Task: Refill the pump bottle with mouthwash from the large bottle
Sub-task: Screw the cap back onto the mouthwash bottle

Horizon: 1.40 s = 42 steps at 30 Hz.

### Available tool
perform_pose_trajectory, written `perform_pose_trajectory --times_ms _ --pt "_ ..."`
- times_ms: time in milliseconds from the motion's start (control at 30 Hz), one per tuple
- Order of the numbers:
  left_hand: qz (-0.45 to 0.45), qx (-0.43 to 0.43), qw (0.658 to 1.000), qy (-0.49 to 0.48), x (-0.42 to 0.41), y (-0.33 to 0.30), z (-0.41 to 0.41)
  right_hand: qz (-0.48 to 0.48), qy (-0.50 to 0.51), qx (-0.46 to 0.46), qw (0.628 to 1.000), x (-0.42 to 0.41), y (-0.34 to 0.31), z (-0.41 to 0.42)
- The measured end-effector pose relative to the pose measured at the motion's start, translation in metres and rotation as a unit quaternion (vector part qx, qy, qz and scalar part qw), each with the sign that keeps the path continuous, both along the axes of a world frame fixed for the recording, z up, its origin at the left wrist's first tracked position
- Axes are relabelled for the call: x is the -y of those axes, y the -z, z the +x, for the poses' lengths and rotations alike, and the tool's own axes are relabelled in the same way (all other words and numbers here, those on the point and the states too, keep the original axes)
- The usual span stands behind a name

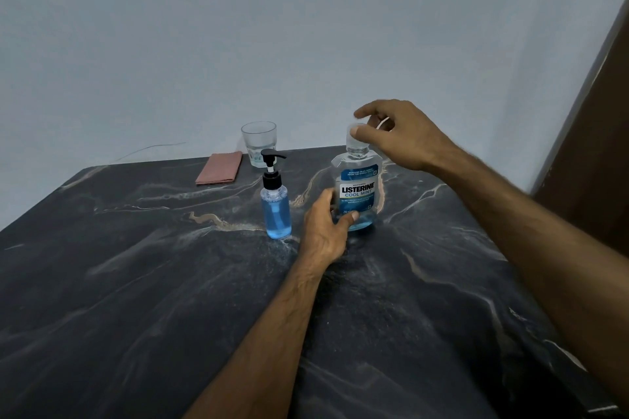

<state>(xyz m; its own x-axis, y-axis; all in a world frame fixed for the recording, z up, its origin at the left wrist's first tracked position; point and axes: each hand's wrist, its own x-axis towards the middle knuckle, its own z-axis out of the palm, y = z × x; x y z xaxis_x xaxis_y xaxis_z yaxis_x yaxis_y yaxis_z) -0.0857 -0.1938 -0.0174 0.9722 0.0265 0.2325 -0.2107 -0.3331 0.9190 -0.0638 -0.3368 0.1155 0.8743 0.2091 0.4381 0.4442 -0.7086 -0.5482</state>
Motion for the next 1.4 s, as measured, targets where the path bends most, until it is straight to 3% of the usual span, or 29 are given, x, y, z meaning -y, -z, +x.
perform_pose_trajectory --times_ms 300,533,733,1067,1400 --pt "0.012 0.002 1.0 -0.006 0.001 -0.001 -0.001 0.063 0.05 0.025 0.996 -0.007 0.018 0.0" --pt "0.011 0.007 1.0 -0.009 0.001 -0.001 -0.001 0.06 0.008 0.016 0.998 -0.003 0.018 -0.004" --pt "0.008 0.005 1.0 -0.01 0.002 -0.001 -0.001 0.106 0.071 0.051 0.99 -0.016 0.032 -0.002" --pt "0.004 0.011 1.0 -0.002 0.0 -0.001 -0.001 0.064 0.035 0.047 0.996 -0.006 0.024 -0.005" --pt "0.017 -0.003 1.0 -0.005 0.0 -0.004 -0.001 0.088 0.064 0.069 0.992 -0.013 0.032 -0.004"
